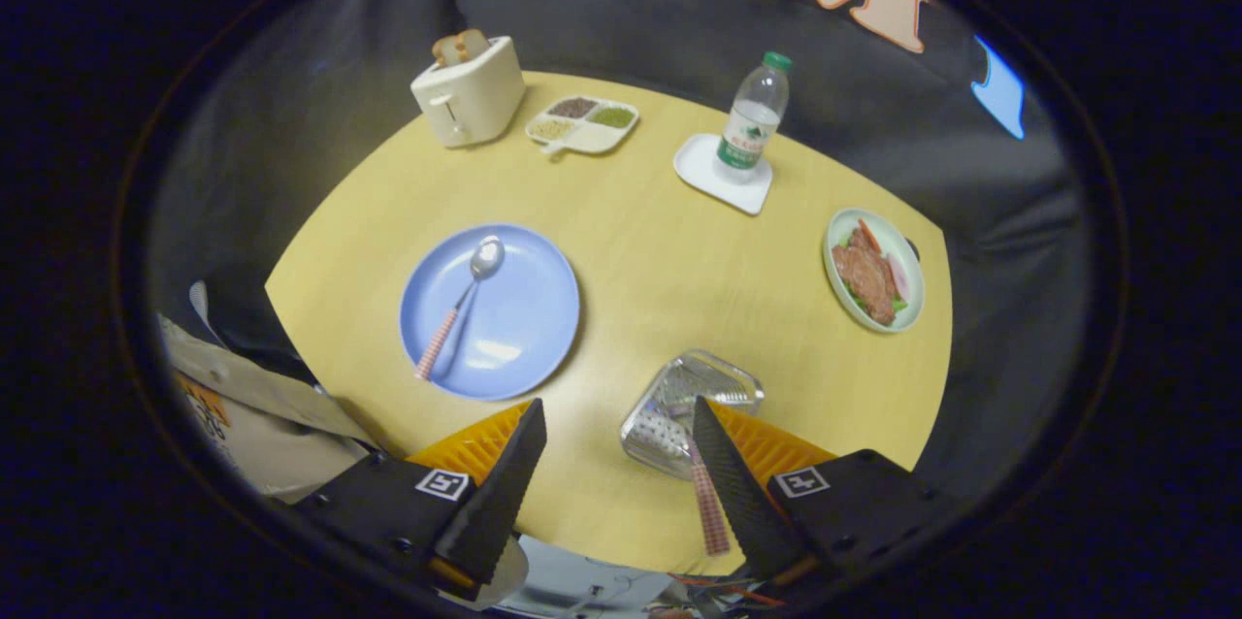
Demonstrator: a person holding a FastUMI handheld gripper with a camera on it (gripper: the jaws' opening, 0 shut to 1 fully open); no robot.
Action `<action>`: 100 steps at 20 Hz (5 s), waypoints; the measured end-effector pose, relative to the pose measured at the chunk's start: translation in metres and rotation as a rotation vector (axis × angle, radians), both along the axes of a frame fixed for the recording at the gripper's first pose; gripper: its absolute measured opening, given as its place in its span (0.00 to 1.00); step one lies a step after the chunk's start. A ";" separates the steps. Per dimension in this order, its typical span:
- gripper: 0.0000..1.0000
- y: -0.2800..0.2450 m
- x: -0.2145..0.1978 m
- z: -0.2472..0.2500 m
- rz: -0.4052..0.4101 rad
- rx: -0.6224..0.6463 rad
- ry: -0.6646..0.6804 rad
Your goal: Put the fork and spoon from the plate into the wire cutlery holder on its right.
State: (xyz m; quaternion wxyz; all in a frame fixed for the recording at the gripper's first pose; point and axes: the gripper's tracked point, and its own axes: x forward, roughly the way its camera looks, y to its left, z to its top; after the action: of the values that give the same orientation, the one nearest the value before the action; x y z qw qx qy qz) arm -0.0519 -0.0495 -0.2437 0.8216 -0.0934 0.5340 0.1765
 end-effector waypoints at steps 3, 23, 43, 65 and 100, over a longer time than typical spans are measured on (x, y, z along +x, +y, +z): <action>0.97 0.037 0.004 0.007 -0.050 0.029 -0.140; 0.64 0.179 -0.045 -0.124 -0.082 0.046 0.044; 0.09 0.072 -0.026 -0.034 -0.030 -0.016 0.096; 0.09 -0.139 -0.038 0.012 0.303 -0.292 0.352; 0.96 -0.116 -0.007 -0.034 0.290 -0.192 0.537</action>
State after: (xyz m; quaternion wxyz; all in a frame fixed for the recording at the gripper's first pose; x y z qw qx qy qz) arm -0.0590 -0.1651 -0.2778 0.6048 -0.1958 0.7272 0.2589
